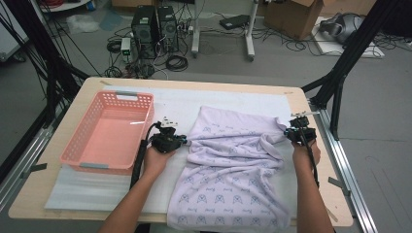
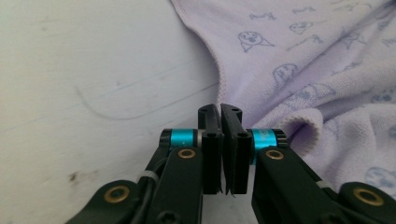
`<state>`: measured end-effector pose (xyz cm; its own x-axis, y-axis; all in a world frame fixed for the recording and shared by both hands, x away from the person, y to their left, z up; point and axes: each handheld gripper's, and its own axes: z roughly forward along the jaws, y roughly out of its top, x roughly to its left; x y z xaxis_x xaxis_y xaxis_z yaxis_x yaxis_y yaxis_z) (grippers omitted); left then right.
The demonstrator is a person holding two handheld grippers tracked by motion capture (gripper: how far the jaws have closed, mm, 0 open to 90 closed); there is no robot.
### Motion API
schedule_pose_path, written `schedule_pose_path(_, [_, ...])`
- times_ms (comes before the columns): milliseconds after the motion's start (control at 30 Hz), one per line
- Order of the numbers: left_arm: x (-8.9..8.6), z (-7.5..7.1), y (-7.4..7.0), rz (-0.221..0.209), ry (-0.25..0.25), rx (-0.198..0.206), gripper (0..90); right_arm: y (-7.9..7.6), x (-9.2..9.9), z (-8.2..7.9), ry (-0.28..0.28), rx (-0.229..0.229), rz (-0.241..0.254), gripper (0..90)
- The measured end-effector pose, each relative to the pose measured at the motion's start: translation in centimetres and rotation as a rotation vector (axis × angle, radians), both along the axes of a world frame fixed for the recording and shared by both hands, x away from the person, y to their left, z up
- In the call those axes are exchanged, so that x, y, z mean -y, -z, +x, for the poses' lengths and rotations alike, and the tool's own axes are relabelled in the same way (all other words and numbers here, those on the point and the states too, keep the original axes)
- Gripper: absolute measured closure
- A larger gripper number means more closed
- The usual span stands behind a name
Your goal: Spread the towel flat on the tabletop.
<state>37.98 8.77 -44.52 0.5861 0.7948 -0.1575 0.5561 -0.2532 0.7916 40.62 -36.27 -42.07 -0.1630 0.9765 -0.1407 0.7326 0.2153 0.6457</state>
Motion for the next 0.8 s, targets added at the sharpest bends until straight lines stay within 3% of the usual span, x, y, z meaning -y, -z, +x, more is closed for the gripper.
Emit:
schedule_pose_path(33, [0.1,0.0,0.0,-0.006,-0.012,0.006,72.8,-0.1,0.1,-0.1,0.017,0.009,-0.015,70.1])
schedule_pose_path(100, [0.0,0.4,-0.2,-0.037,-0.023,0.001,60.0,-0.4,0.5,-0.3,0.041,0.035,0.019,65.0])
schedule_pose_path(167, [0.0,1.1,-0.7,-0.040,-0.033,0.000,56.1,-0.9,0.6,-0.7,0.027,0.057,0.053,62.7])
schedule_pose_path(333, [0.7,3.4,-2.0,-0.058,-0.046,0.020,54.2,-2.1,-0.3,-1.7,-0.051,0.116,0.083,61.1])
schedule_pose_path(433, [1.4,5.2,-2.1,-0.077,-0.040,-0.024,49.0,-2.4,-0.9,-2.3,-0.091,0.140,0.086,60.4])
schedule_pose_path(633, [3.9,8.0,-1.4,-0.027,0.033,-0.081,39.6,-2.0,-0.9,-3.4,-0.126,0.144,0.122,59.7])
schedule_pose_path(733, [5.3,8.7,-0.9,0.008,0.065,-0.108,38.3,-1.7,-0.7,-3.8,-0.141,0.135,0.131,59.0])
schedule_pose_path(800, [6.1,8.7,-0.6,0.037,0.075,-0.102,38.3,-1.5,-0.6,-4.0,-0.156,0.136,0.146,58.6])
